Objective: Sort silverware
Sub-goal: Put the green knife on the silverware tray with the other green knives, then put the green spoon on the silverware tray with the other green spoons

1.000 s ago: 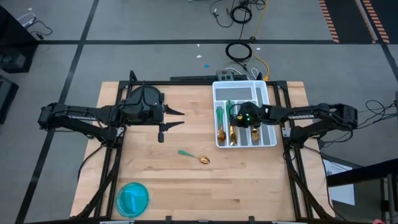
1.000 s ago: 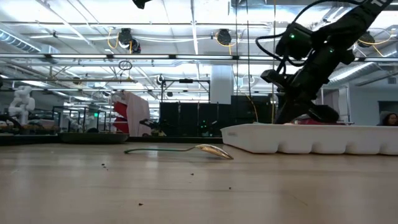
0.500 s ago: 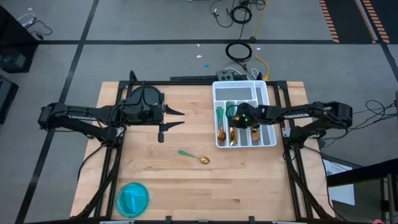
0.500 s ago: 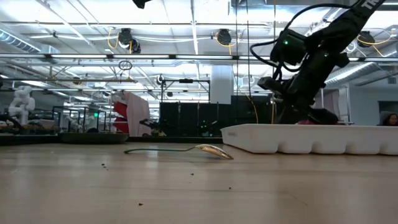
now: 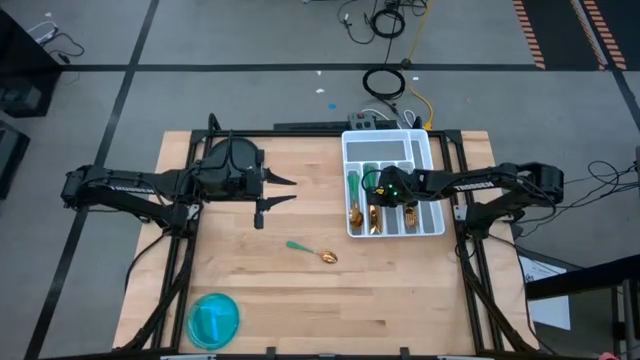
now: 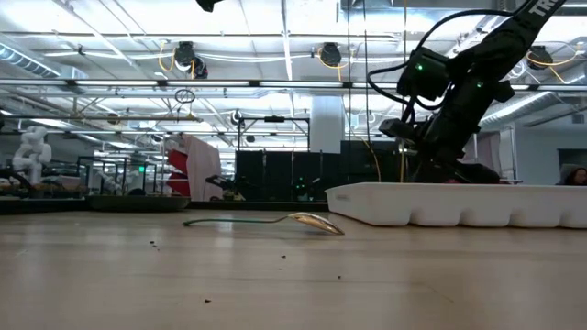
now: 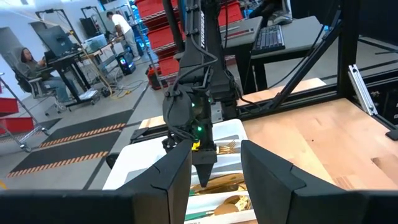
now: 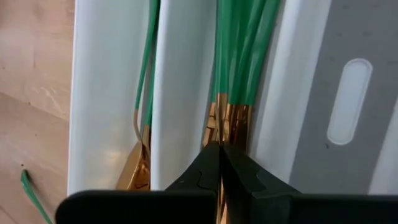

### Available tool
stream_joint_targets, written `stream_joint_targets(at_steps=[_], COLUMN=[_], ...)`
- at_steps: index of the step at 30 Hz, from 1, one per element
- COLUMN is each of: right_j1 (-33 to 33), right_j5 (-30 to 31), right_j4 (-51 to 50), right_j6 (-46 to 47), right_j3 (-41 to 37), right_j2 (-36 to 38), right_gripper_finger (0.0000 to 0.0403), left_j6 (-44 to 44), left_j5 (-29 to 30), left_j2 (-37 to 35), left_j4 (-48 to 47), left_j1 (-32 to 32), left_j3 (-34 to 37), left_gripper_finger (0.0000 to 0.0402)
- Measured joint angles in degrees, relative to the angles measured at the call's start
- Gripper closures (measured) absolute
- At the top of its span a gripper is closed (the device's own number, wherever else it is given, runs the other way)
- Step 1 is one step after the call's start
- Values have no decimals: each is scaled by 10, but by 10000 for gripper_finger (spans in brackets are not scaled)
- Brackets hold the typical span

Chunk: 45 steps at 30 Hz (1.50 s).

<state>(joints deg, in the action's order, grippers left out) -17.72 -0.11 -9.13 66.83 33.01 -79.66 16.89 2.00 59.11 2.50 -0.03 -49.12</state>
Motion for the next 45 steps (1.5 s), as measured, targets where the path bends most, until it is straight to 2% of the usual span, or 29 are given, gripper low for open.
stream_joint_targets(at_steps=[11,19,22,26,32,37,41,45], right_j1=[0,2,3,15,56,101,143,189], right_j5=[-3,-18,-35,-33,80,137,141,140], right_j4=[2,8,-6,-113,-369,-517,-583,-604], right_j6=[-6,-32,-70,-150,-260,-284,-285,-283], right_j3=[0,1,20,101,306,454,520,528], right_j2=[0,4,23,69,128,158,181,203], right_gripper_finger=[382,338,318,299,293,293,293,293], left_j6=[-1,-2,-25,-63,-131,-136,-136,-136], left_j5=[0,0,3,37,39,22,7,-4], left_j2=[0,0,0,0,26,102,180,248], left_j4=[0,0,-4,-37,-88,-102,-170,-209], left_j1=[0,0,0,0,-2,-24,-39,-55], left_j3=[0,0,0,0,-1,-8,-48,-81], left_gripper_finger=[256,256,256,256,256,256,256,256])
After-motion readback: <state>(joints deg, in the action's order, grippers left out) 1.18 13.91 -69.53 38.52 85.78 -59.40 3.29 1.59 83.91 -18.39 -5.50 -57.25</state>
